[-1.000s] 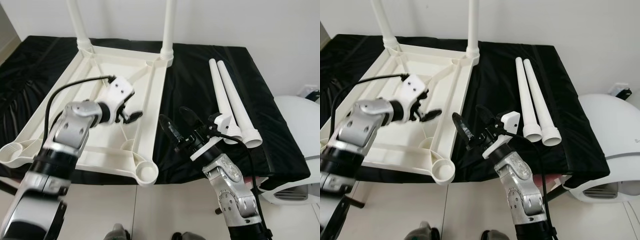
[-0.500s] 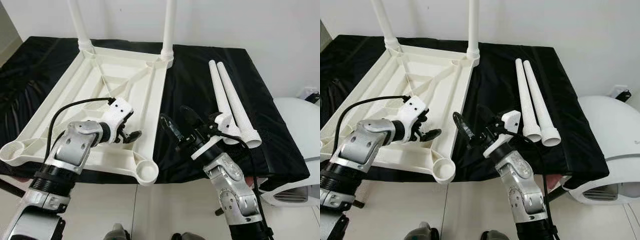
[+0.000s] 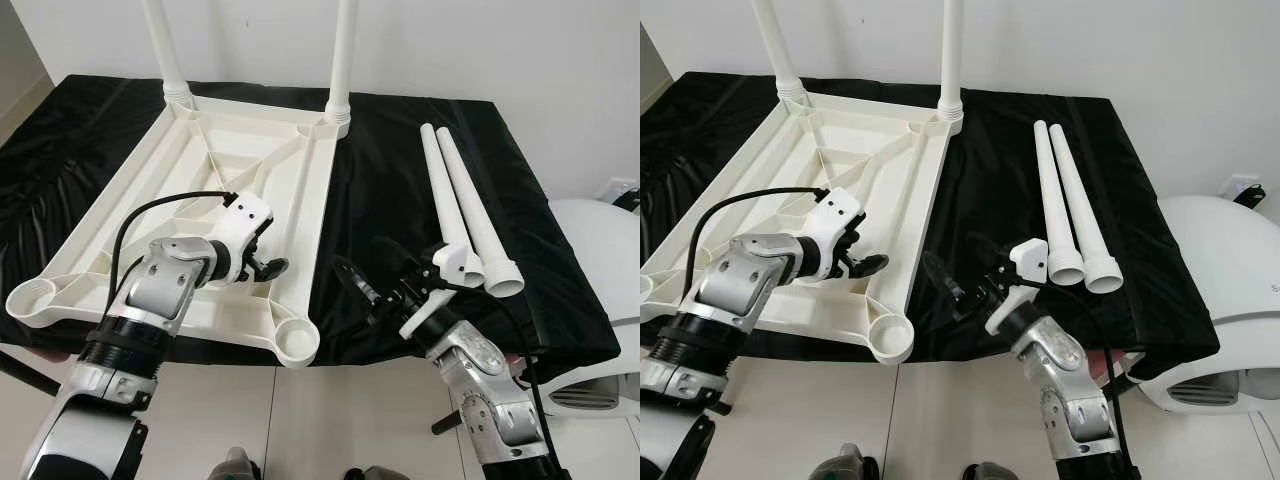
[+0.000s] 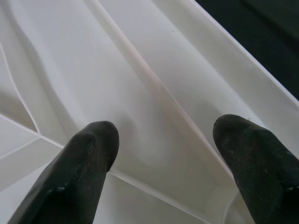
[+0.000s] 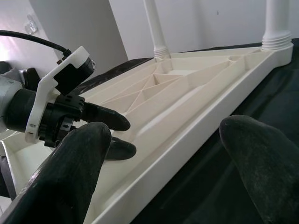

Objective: Building children table

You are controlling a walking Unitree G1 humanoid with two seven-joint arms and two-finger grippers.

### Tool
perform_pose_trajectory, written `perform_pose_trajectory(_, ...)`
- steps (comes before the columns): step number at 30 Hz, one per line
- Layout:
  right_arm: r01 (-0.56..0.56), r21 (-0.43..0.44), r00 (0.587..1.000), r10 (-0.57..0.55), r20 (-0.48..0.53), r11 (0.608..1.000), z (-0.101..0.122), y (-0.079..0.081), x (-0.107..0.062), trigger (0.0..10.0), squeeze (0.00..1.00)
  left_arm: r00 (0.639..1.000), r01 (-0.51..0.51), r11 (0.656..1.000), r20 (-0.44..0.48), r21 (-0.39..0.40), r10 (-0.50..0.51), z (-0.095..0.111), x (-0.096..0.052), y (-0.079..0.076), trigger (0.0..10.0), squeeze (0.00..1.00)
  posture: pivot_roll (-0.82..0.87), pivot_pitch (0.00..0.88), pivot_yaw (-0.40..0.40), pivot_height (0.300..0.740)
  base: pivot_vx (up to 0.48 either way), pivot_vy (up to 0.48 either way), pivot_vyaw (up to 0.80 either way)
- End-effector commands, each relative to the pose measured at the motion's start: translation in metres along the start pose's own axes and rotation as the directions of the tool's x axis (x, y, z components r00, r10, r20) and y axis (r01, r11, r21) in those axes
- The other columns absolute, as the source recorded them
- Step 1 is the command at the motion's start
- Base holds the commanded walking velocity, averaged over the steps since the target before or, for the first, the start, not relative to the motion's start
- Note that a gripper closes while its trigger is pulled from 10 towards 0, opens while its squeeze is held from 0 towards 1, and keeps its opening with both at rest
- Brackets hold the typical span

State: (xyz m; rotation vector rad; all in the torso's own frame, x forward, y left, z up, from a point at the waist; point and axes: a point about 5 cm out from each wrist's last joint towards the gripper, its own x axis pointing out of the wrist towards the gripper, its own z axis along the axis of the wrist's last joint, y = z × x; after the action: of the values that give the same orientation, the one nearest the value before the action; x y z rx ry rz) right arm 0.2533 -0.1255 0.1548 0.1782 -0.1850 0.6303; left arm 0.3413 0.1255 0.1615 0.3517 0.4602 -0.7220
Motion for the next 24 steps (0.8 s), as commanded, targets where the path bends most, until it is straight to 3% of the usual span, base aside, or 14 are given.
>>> perform_pose_trajectory(1,0.009,-0.009,1.000,-0.009,-0.014,1.000,-0.002,0.000,-0.004,10.0,0.00,0.996,-0.022,0.999,-0.092,-0.041,0.018,-0.021,0.007,0.001,10.0,0.00,0.01,0.095,0.008,0.740,0.000,0.000,0.00)
perform_pose_trajectory(5,0.017,-0.008,1.000,-0.017,-0.015,1.000,-0.002,0.000,-0.008,10.0,0.00,0.991,-0.068,0.995,-0.116,-0.066,0.060,-0.026,0.005,0.006,10.0,0.00,0.00,0.100,0.011,0.740,0.000,0.000,0.00)
perform_pose_trajectory(11,0.020,-0.010,1.000,-0.020,-0.014,1.000,-0.001,0.000,-0.009,10.0,0.00,0.989,-0.084,0.996,-0.123,-0.042,0.078,-0.028,0.004,0.008,10.0,0.00,0.00,0.101,0.013,0.740,0.000,0.000,0.00)
perform_pose_trajectory(15,0.012,-0.007,1.000,-0.012,-0.004,1.000,0.000,0.002,-0.005,10.0,0.00,0.976,-0.086,0.996,-0.204,-0.029,0.079,-0.043,0.010,0.005,10.0,0.00,0.01,0.096,0.008,0.740,0.000,0.000,0.00)
perform_pose_trajectory(24,-0.005,-0.003,1.000,0.005,0.001,1.000,0.001,0.004,-0.001,10.0,0.00,0.966,-0.061,0.998,-0.252,0.001,0.059,-0.038,0.017,0.011,10.0,0.00,0.03,0.088,0.007,0.740,0.000,0.000,0.00)
